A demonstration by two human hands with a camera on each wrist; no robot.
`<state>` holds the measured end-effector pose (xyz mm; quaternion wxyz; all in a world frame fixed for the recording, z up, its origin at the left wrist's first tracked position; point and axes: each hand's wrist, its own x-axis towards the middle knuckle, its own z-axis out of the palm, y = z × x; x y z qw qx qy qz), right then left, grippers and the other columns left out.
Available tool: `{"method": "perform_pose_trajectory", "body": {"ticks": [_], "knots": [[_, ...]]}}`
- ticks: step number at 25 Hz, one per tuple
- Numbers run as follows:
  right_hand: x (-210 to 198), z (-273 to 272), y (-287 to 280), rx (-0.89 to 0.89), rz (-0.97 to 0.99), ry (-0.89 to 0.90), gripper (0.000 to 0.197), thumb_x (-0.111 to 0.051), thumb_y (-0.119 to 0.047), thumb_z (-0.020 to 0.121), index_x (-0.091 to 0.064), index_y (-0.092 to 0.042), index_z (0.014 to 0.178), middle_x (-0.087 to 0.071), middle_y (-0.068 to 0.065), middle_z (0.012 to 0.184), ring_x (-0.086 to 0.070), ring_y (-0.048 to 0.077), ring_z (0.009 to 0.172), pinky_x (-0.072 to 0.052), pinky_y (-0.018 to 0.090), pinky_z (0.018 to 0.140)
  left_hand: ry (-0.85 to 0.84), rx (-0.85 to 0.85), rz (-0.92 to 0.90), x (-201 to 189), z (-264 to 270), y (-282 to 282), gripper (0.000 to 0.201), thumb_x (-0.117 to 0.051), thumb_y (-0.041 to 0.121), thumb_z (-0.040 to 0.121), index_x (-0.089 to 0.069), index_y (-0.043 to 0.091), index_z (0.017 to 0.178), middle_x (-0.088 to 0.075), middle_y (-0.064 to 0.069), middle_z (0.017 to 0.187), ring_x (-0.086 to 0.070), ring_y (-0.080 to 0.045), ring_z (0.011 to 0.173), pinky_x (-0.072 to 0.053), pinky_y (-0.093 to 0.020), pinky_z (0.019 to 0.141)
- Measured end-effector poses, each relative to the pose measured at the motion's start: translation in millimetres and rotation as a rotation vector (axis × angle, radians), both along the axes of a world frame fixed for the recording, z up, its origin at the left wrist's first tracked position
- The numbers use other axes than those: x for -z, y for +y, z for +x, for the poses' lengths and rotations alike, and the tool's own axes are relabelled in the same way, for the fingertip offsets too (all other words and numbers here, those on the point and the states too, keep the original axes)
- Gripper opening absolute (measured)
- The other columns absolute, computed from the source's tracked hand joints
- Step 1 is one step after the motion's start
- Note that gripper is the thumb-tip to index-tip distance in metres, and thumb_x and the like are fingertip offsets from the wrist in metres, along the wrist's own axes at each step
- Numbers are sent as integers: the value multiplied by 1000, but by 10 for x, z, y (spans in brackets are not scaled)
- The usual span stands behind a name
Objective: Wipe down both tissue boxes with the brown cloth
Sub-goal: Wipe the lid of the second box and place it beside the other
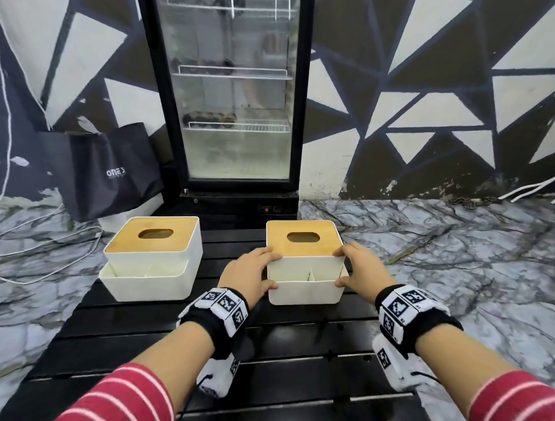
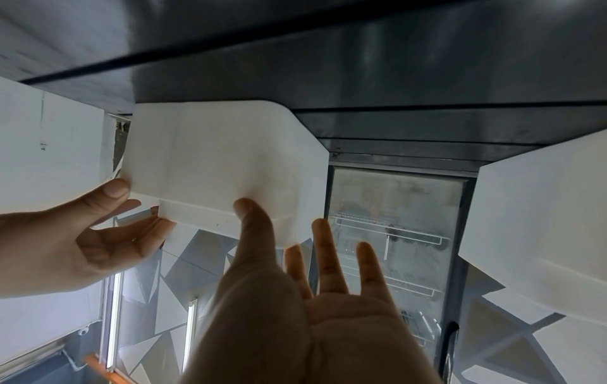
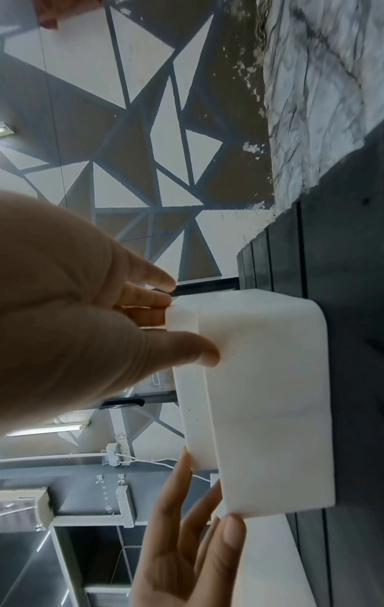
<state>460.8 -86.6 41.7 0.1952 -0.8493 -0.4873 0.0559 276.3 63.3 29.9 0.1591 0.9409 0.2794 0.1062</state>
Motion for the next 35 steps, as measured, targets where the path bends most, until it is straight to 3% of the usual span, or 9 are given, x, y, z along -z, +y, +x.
{"method": "perform_pose_trajectory", "body": {"ticks": [3, 7, 10, 17, 24, 27, 31, 33, 35], "knots": [[-16, 152, 143, -3, 4, -28, 53, -78, -15, 67, -52, -13, 114, -50, 3, 113, -49, 21, 105, -38, 27, 86, -11, -12, -4, -7, 148, 128, 59, -65, 30, 85, -40, 34, 139, -28, 14, 152, -36, -14, 134, -31, -35, 110], [0, 288, 265, -10, 22, -42, 53, -77, -15, 67, -52, -13, 113, -50, 1, 108, -49, 17, 97, -29, 19, 72, -48, -24, -39, 26, 249, 215, 59, -64, 28, 86, -39, 34, 139, -26, 15, 153, -36, -14, 134, -33, -38, 108], [18, 314, 278, -15, 42, -40, 53, -77, -14, 68, -52, -13, 114, -46, -3, 101, -45, 13, 90, -27, 16, 69, -70, -26, -44, 53, 261, 221, 59, -63, 28, 87, -39, 33, 140, -26, 15, 153, -37, -14, 134, -34, -38, 108], [49, 256, 193, -23, 64, -56, 53, -77, -14, 68, -53, -13, 116, -53, 3, 114, -50, 17, 102, -26, 14, 72, -88, -26, -37, 64, 185, 156, 58, -64, 29, 86, -40, 33, 139, -28, 14, 152, -38, -15, 133, -34, -37, 108], [60, 209, 197, 13, 42, -36, 54, -75, -14, 70, -50, -14, 118, -51, 2, 119, -50, 20, 108, -37, 28, 90, -100, -31, -46, 64, 185, 120, 59, -64, 26, 87, -39, 31, 140, -28, 11, 153, -36, -16, 135, -31, -38, 110], [21, 143, 174, 12, -1, -27, 58, -71, -12, 75, -45, -13, 127, -44, 4, 132, -44, 21, 119, -31, 24, 96, -89, -8, -74, 60, 175, 118, 62, -62, 24, 88, -34, 29, 143, -22, 8, 155, -30, -16, 139, -24, -40, 115], [-59, -13, -15, 1, 59, 35, 68, -66, -15, 78, -34, -18, 138, -27, 2, 149, -28, 18, 135, -23, 26, 108, 61, 22, 47, 16, 52, 28, 72, -53, 38, 92, -9, 31, 149, -1, 7, 159, -8, -17, 146, -13, -48, 115], [-93, -170, -213, -29, 109, 33, 59, -65, -16, 80, -40, -19, 134, -31, 2, 147, -32, 17, 133, -23, 24, 106, 78, 60, 65, 10, -71, -97, 71, -51, 39, 93, -8, 32, 149, -2, 9, 159, -6, -16, 146, -9, -46, 116], [-92, -376, -452, -77, 112, 33, 49, -63, -17, 83, -47, -20, 129, -37, 1, 143, -36, 15, 130, -21, 14, 101, 126, 94, 63, 67, -209, -246, 66, -48, 39, 94, -12, 33, 149, -6, 10, 158, -6, -14, 146, -7, -45, 116]]}}
